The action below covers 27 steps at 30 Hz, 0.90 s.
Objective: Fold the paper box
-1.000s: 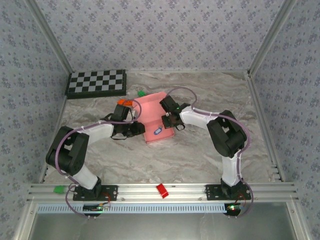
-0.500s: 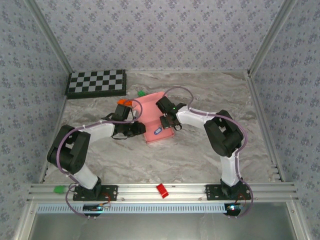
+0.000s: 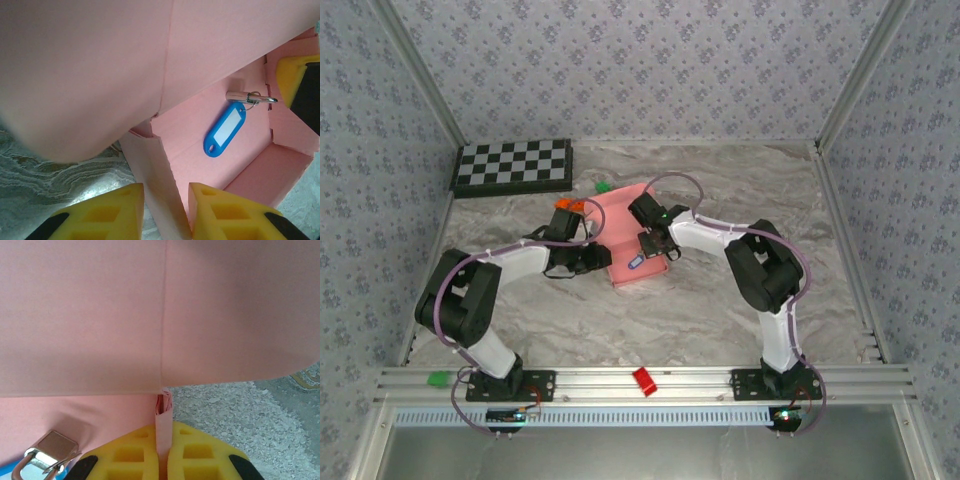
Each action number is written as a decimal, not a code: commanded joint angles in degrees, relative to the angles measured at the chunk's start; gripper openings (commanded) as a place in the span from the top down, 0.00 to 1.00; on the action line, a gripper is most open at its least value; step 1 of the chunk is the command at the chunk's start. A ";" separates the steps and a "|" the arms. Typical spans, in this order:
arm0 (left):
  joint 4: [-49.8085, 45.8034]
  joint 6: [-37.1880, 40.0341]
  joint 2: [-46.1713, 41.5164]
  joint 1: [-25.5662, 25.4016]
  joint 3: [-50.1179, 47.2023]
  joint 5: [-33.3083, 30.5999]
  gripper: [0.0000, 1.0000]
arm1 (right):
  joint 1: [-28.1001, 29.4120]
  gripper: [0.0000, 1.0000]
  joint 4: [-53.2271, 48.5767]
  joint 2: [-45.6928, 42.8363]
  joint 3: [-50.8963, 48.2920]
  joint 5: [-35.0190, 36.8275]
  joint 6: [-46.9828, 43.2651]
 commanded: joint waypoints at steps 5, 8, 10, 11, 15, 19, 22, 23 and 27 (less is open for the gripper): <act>-3.38 0.47 1.15 -0.10 1.16 -1.74 0.71 | -0.13 0.91 -8.30 5.54 -1.56 0.78 -1.17; -3.47 0.67 1.14 -0.09 1.41 -1.53 0.71 | -0.28 0.91 -7.62 3.92 -1.48 -0.26 -0.98; -3.65 0.93 1.23 -0.10 1.85 -1.28 0.72 | -0.40 0.91 -7.23 2.69 -1.07 -0.88 -0.65; -3.69 1.11 1.24 -0.03 2.14 -1.10 0.71 | -0.40 0.90 -7.24 2.02 -0.77 -1.00 -0.33; -3.85 1.79 1.61 -0.09 3.57 0.13 0.70 | -0.39 0.87 -6.76 -0.15 -0.27 -1.27 0.37; -4.59 2.75 2.09 -0.09 5.15 0.67 0.69 | -0.43 0.83 -6.26 -1.59 -0.37 -1.89 1.28; -4.83 3.15 2.45 -0.10 5.90 1.17 0.68 | -0.39 0.79 -5.87 -2.58 -0.87 -1.90 2.05; -4.75 3.24 2.47 -0.09 5.90 1.26 0.67 | -0.40 0.78 -5.86 -2.87 -0.89 -1.83 2.24; -4.75 3.78 1.81 -0.09 6.06 1.49 0.65 | -0.39 0.74 -5.77 -4.18 -1.41 -1.12 2.68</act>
